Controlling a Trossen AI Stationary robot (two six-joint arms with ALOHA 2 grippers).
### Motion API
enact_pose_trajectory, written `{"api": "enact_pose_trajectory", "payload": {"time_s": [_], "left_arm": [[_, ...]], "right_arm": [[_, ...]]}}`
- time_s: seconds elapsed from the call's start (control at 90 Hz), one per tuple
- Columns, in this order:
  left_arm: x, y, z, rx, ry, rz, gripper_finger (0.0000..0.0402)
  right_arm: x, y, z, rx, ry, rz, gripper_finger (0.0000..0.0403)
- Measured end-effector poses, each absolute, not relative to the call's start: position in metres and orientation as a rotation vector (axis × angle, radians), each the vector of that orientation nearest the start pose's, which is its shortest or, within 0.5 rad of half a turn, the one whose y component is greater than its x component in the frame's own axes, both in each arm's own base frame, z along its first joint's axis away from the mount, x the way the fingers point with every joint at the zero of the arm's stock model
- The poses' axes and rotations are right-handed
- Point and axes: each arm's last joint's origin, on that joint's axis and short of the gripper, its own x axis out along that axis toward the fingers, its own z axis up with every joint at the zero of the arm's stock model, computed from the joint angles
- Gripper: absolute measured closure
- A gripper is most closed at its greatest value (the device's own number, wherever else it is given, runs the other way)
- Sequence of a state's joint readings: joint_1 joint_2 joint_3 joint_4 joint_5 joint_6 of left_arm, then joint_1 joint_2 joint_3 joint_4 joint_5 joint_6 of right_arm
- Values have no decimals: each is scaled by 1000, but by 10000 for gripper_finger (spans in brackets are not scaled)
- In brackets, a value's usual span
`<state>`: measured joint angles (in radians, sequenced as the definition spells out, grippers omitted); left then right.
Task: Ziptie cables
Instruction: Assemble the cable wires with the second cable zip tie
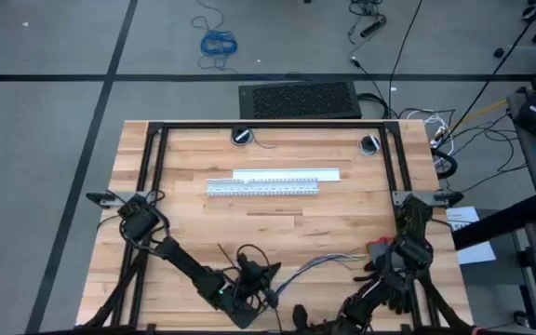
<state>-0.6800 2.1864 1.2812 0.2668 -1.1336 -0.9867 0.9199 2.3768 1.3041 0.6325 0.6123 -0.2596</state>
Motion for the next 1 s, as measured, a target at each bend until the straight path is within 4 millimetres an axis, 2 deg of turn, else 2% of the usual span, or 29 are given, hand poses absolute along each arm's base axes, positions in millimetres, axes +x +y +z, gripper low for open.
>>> {"api": "enact_pose_trajectory", "payload": {"time_s": [0.356,0.633,0.789,1.0], "left_arm": [[355,-254,116,-450,142,572,402],[355,-254,117,-472,130,566,402],[355,-259,120,-534,98,548,402],[354,-265,126,-603,55,520,402]], "right_arm": [[261,378,56,-581,297,341,403],[256,380,57,-601,287,283,398],[256,380,56,-611,295,283,360],[255,379,56,-634,297,287,276]]}}
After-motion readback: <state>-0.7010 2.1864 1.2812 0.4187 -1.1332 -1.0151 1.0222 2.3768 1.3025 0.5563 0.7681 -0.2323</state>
